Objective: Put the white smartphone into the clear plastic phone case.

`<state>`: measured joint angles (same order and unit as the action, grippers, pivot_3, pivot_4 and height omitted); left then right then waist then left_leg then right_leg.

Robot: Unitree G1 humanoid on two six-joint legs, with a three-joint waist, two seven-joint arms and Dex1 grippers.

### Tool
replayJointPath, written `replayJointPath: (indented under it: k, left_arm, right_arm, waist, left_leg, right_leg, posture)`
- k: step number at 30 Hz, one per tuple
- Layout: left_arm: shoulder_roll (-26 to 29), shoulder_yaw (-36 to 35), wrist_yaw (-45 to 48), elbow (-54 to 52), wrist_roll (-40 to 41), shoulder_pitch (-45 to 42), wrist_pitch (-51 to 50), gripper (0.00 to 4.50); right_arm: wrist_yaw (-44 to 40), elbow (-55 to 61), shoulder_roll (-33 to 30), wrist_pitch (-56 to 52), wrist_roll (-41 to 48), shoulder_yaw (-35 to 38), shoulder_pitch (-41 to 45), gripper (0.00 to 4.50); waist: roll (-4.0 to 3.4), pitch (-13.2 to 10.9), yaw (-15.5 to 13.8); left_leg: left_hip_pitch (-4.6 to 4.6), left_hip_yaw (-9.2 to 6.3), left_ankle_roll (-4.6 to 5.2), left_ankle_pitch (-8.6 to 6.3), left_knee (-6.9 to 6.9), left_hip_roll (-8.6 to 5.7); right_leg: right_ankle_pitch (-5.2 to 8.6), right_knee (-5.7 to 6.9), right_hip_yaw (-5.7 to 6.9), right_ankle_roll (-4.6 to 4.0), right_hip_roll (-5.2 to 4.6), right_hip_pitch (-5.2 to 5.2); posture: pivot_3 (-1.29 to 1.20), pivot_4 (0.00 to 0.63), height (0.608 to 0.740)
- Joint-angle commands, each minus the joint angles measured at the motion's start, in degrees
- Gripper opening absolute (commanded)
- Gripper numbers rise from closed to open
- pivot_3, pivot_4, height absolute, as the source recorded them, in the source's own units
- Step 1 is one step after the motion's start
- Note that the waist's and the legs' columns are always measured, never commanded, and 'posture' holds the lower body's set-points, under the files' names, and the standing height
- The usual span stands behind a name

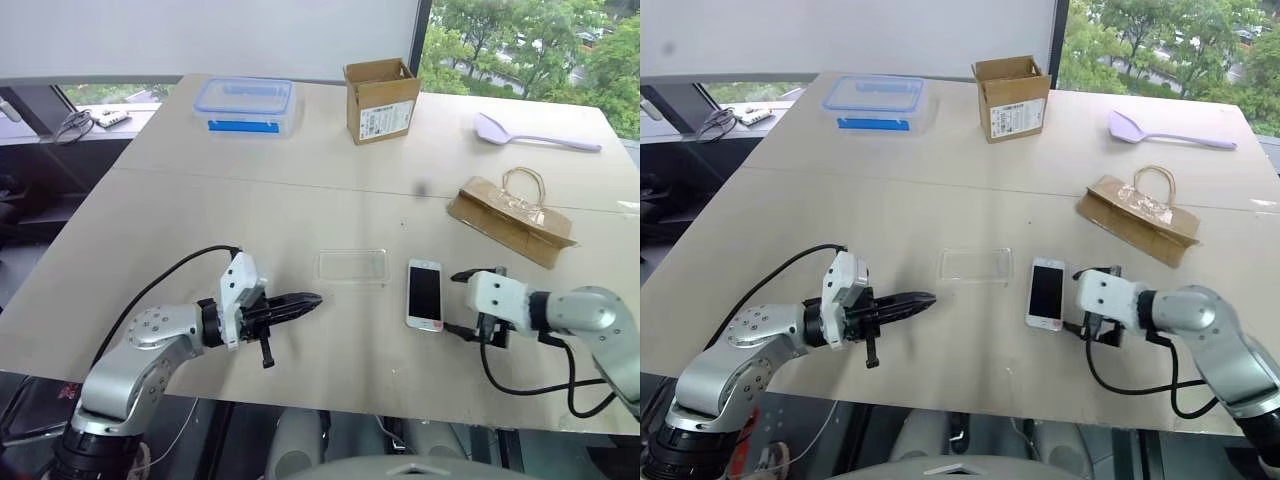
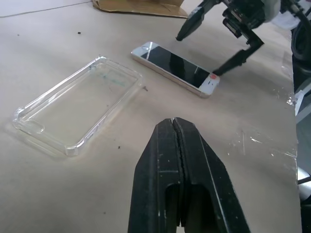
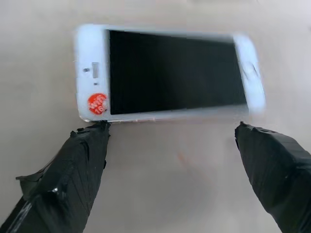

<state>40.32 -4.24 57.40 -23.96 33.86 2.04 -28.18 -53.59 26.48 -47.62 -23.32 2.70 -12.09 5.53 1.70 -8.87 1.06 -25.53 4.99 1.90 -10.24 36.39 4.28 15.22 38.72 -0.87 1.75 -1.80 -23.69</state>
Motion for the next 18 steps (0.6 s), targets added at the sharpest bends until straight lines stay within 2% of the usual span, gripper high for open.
replayJointPath:
  k: [1, 5, 8, 15, 18]
  left_arm:
    - [0.6, -1.1, 0.5, -0.6, 0.3, -0.4, 1.1, 0.01]
    - [0.9, -1.5, 0.6, -0.2, 0.5, -0.6, 1.0, 0.01]
    - [1.0, -1.7, 0.5, 0.0, 0.7, -0.8, 0.8, 0.01]
    - [1.3, -2.1, 0.3, -0.5, 0.9, -0.2, 0.7, 0.01]
    - [1.1, -2.2, 0.0, -0.6, 0.8, 0.0, 0.8, 0.01]
  right_arm:
    - [-1.5, 1.5, 3.8, -0.4, 2.3, -4.0, 2.5, 4.50]
    - [-1.4, -0.7, 8.4, -0.4, 2.4, -6.6, 7.0, 4.50]
    - [-0.8, -3.4, 8.9, 2.5, -0.3, -8.2, 9.6, 4.50]
    - [-12.6, -7.8, -0.7, 9.8, 3.1, -3.4, 16.3, 4.50]
    - [-17.6, -11.4, -4.2, 14.3, 2.5, -4.1, 19.0, 4.50]
  waist:
    - [-0.01, 0.0, -0.1]
    - [-0.06, 0.0, -0.3]
    - [-0.05, 0.0, -0.6]
    - [-0.09, -0.1, -0.6]
    - [-0.09, -0.1, -0.5]
  left_leg:
    - [0.00, 0.00, -0.01, 0.00, 0.00, 0.00]
    - [-0.03, 0.05, -0.01, 0.00, 0.00, -0.06]
    - [-0.09, 0.09, 0.00, 0.00, 0.05, -0.14]
    - [-0.12, 0.04, 0.00, 0.00, 0.04, -0.12]
    - [-0.10, 0.02, 0.00, 0.00, 0.03, -0.09]
  right_leg:
    - [0.00, 0.00, 0.00, 0.00, 0.00, 0.00]
    - [0.00, 0.00, -0.03, 0.01, -0.01, -0.01]
    - [0.00, -0.07, -0.02, 0.01, -0.12, -0.01]
    - [-0.01, -0.13, 0.03, 0.00, -0.13, 0.00]
    - [-0.01, -0.11, 0.05, 0.00, -0.08, 0.00]
  posture:
    - [0.00, 0.150, 0.740]
    - [0.00, 0.150, 0.740]
    - [0.00, 0.150, 0.740]
    - [0.00, 0.150, 0.740]
    - [0.00, 0.150, 0.740]
